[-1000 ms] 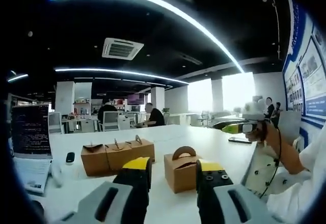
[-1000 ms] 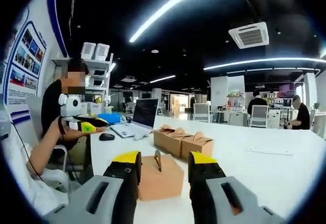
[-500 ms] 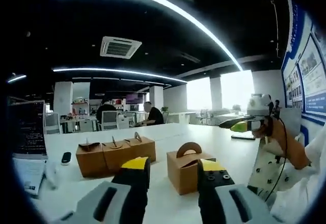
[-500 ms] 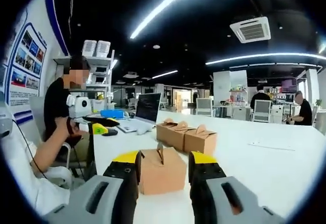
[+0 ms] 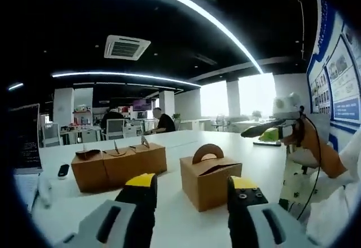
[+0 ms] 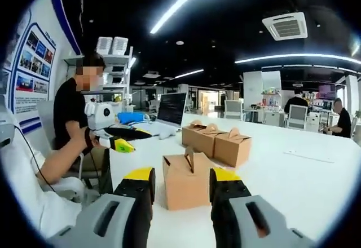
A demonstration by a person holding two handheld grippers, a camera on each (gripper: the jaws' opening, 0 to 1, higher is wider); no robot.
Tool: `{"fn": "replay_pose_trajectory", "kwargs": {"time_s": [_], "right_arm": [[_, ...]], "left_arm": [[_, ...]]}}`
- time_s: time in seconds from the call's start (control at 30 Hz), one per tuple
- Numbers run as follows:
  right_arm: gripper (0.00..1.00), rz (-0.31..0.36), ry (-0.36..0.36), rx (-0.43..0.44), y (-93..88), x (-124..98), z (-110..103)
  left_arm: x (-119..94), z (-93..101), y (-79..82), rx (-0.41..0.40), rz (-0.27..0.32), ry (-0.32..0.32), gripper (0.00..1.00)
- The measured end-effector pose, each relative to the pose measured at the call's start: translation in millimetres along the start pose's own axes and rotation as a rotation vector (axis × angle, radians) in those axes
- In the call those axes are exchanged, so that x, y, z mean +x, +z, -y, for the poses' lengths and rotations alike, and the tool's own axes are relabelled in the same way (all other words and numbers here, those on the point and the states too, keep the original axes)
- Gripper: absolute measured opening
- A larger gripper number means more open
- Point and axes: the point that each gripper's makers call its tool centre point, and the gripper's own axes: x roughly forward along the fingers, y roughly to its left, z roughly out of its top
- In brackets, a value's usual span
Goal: Pick up one paper box from the group, open the paper box, and remove the item inside
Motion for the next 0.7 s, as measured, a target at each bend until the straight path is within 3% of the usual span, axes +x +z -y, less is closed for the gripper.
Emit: {"fn": "replay_pose_trajectory", "kwargs": {"time_s": [0.2, 0.33, 0.7], "right_arm": [[0.40, -0.026, 0.025, -0.004, -9.2, 7, -8], [0.41, -0.038, 0.033, 0.002, -15.7, 12, -10], [0.42, -0.094, 0.020, -0.005, -39.2, 24, -8]], "left_arm": [[15, 5.5, -13.0, -0.022, -0.011, -0.020, 0.53], [23, 7.7, -19.4, -0.027, -0.021, -0.024, 0.59], [29, 13.7, -24.8, -0.046, -0.020, 0.000, 0.58]]}}
